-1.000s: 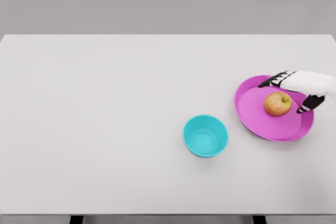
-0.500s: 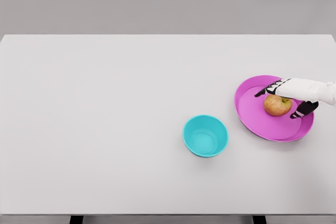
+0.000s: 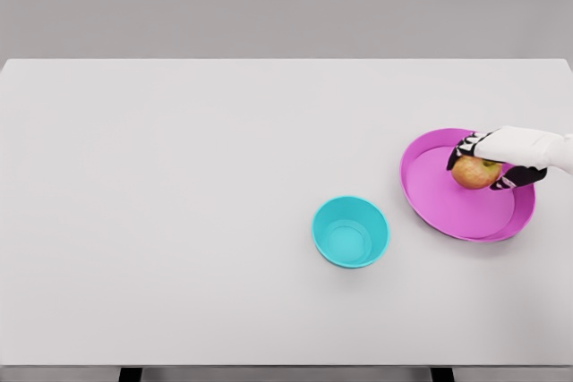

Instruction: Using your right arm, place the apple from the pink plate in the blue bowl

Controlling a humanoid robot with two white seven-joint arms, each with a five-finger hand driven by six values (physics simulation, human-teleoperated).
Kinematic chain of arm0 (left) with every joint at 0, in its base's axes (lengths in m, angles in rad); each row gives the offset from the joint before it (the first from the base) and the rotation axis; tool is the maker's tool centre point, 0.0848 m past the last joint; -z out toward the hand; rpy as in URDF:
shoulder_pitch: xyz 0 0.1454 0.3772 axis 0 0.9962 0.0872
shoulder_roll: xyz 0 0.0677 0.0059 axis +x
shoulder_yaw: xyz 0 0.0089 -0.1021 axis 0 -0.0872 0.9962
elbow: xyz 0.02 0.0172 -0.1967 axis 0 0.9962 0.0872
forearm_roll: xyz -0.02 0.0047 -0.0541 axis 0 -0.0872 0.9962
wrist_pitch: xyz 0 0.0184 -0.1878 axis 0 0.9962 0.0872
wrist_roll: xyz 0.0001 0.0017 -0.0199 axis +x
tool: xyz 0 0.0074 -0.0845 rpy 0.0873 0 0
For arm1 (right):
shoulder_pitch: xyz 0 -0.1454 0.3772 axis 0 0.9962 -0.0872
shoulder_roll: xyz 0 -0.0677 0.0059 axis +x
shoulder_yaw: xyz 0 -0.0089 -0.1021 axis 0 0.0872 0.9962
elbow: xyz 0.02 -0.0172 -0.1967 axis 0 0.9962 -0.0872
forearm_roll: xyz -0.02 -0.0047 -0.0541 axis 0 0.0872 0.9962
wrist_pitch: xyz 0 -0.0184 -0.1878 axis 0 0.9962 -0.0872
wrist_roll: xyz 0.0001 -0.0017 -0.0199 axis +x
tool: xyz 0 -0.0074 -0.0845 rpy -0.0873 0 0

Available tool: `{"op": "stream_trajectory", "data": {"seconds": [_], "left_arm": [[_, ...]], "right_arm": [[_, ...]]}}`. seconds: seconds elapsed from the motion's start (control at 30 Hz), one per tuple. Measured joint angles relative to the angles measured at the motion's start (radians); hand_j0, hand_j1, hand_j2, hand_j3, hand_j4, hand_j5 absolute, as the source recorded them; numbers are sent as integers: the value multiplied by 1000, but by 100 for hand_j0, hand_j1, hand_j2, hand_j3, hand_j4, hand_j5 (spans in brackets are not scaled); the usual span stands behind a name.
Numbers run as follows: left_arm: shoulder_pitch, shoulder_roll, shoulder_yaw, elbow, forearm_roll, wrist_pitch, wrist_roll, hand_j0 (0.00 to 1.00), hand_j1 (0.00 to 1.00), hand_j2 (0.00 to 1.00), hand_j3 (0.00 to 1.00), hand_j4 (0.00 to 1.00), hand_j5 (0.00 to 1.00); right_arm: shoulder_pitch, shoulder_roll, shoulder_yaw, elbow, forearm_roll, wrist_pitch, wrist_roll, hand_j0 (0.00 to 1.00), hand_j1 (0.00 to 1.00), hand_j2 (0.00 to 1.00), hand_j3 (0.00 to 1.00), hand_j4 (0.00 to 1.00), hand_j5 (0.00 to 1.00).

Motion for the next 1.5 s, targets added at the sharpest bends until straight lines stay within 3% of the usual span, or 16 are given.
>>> {"op": "stream_trajectory", "data": {"seconds": [0.2, 0.77, 1.2, 1.4, 1.5], "left_arm": [[0, 0, 0, 0, 0, 0, 0, 100, 100, 100, 100, 100, 100], [0, 0, 0, 0, 0, 0, 0, 100, 100, 100, 100, 100, 100], [0, 0, 0, 0, 0, 0, 0, 100, 100, 100, 100, 100, 100], [0, 0, 0, 0, 0, 0, 0, 100, 100, 100, 100, 100, 100], [0, 0, 0, 0, 0, 0, 0, 100, 100, 100, 100, 100, 100]], "right_arm": [[-14, -20, -4, -44, -5, -22, 0, 51, 51, 51, 51, 51, 51], [-15, -38, -11, -374, -6, -66, 1, 52, 52, 52, 52, 52, 52], [-15, 3, 4, -400, -8, -88, 0, 51, 51, 51, 51, 51, 51], [-43, 33, 36, -400, -9, -88, 0, 51, 51, 51, 51, 51, 51], [-91, 49, 73, -400, -9, -87, 0, 52, 52, 52, 52, 52, 52]]}}
